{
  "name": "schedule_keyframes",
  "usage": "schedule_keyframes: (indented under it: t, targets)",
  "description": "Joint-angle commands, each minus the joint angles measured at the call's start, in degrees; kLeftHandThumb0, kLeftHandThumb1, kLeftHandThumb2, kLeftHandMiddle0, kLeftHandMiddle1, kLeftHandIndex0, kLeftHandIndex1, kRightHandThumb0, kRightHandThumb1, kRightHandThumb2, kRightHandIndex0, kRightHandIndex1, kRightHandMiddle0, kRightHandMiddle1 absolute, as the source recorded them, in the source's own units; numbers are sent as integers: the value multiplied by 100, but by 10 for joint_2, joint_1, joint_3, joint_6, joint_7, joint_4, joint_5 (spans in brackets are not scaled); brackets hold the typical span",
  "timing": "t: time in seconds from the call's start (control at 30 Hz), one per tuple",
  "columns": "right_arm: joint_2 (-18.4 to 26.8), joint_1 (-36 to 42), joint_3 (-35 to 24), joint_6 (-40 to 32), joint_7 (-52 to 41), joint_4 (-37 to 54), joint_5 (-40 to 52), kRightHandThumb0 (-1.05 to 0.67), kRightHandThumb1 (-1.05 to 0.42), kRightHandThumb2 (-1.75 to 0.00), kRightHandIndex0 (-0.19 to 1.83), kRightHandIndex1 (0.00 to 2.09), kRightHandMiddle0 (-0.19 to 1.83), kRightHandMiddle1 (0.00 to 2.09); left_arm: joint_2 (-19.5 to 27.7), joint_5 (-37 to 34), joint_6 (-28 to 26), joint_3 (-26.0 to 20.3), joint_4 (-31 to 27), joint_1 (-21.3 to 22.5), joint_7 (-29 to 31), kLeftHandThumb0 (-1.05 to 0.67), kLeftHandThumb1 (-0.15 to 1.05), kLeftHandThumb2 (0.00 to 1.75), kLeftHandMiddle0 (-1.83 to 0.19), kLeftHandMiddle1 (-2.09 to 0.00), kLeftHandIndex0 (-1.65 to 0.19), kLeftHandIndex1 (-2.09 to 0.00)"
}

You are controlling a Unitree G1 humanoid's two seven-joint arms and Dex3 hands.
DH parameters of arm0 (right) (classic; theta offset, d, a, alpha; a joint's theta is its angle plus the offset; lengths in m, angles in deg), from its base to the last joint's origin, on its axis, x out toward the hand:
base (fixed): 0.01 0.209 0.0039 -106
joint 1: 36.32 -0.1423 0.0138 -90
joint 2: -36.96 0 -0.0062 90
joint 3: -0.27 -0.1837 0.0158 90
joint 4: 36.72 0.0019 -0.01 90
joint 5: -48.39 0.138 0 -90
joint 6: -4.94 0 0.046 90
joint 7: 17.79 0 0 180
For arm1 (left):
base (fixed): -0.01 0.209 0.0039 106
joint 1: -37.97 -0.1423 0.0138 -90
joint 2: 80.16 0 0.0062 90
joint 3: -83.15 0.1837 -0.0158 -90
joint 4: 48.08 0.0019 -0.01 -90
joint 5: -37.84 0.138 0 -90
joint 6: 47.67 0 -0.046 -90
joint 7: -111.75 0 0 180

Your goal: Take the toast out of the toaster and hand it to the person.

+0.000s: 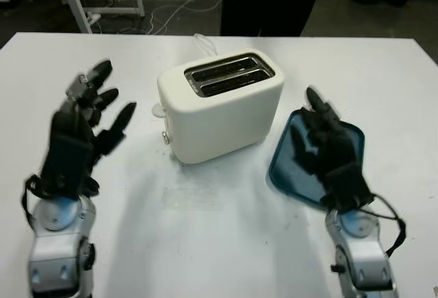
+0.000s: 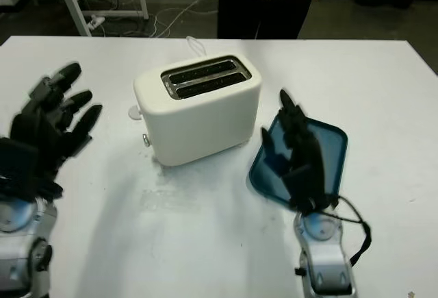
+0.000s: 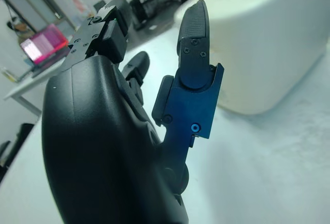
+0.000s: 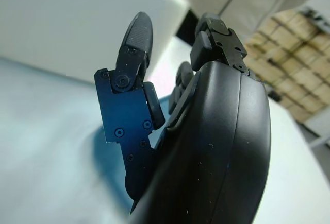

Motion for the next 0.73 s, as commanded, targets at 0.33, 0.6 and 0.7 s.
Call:
schedule_keyframes:
  t: [0.33,0.6,0.7]
  targets:
    - [-23,7,11,10,5,-34,-7,-49,-92,-68,13,1,12,0,-56,-17,141,43,91,-60,-3,-62,92,44,-1,-66,-22,-15]
    - [-41,11,9,24,6,-39,2,-48,-92,-68,14,1,12,1,-52,-15,143,59,93,-64,-1,-62,92,50,0,-61,-21,-12]
    - [-53,11,6,51,13,-56,5,-45,-92,-67,16,2,15,2,-59,-25,145,59,90,-65,-3,-60,92,51,0,-58,-20,-11]
